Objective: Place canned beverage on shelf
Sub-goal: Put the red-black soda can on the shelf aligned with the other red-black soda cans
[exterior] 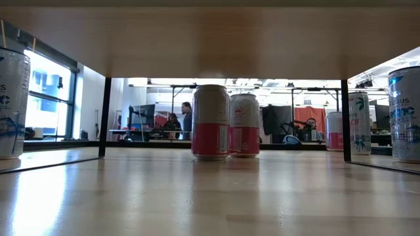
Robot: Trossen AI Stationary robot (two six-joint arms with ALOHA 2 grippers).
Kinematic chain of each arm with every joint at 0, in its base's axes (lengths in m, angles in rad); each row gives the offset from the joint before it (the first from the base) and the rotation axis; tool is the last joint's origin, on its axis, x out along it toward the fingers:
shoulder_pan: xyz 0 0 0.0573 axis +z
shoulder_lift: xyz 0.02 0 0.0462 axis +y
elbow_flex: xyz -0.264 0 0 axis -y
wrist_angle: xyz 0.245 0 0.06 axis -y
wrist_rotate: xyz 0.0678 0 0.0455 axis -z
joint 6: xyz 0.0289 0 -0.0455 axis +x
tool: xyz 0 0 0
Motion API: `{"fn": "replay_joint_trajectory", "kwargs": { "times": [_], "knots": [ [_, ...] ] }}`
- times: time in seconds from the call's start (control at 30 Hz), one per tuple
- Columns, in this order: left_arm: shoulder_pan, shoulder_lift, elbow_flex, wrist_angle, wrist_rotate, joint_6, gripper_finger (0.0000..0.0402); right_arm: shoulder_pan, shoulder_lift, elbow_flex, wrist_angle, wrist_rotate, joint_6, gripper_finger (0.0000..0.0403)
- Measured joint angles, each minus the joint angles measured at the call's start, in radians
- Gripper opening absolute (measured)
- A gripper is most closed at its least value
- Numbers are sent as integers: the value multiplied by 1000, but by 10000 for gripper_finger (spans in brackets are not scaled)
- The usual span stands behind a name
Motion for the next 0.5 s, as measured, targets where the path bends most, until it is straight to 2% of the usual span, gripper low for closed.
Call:
{"fn": "replay_joint_trajectory", "kwargs": {
  "times": [0.33, 0.5],
  "knots": [
    [0, -4, 0, -4, -4, 29, 286, 0, 0, 0, -1, 0, 0, 344],
    [0, -14, -1, -44, -13, 22, 285, 0, 0, 0, -1, 0, 0, 344]
  ]
}}
